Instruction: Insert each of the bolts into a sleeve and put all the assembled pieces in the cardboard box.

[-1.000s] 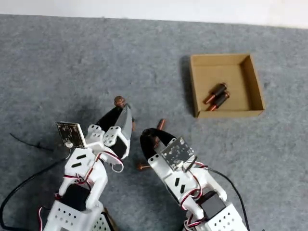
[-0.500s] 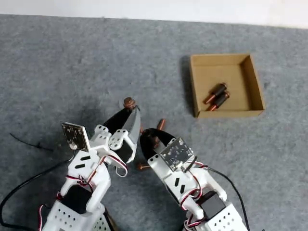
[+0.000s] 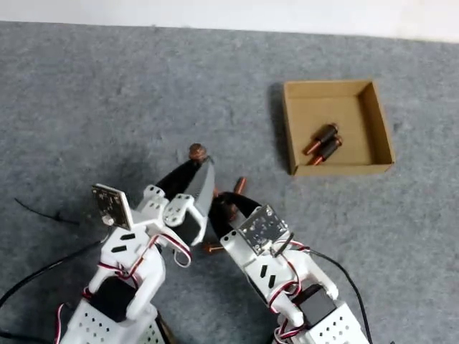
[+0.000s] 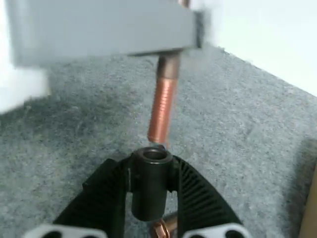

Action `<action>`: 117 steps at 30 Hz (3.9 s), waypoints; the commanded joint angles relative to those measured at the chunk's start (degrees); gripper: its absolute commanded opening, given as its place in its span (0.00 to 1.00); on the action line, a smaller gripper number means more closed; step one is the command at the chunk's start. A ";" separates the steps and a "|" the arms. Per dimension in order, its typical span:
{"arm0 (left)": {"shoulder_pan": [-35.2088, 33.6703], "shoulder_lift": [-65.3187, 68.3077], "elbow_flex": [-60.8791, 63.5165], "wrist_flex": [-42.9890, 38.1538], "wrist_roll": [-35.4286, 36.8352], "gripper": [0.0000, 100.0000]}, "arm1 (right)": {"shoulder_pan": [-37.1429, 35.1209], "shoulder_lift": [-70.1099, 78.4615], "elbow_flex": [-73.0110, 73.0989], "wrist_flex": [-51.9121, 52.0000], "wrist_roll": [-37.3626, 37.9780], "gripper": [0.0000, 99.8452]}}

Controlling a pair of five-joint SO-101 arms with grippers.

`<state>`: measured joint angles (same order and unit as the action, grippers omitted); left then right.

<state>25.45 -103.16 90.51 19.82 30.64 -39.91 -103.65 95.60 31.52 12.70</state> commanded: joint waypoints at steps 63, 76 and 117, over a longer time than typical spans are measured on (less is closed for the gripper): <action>3.21 -1.01 6.11 3.34 0.35 0.01 | 0.84 -0.66 7.43 0.13 0.70 0.01; 3.21 -1.01 6.64 6.24 0.26 0.01 | 3.21 -0.75 7.43 -0.13 0.70 0.01; -11.74 -1.19 4.26 4.13 13.36 0.33 | 3.30 -0.75 7.43 -0.04 0.70 0.01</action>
<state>17.54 -103.69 95.78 26.86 41.10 -37.27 -103.56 95.60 31.69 12.88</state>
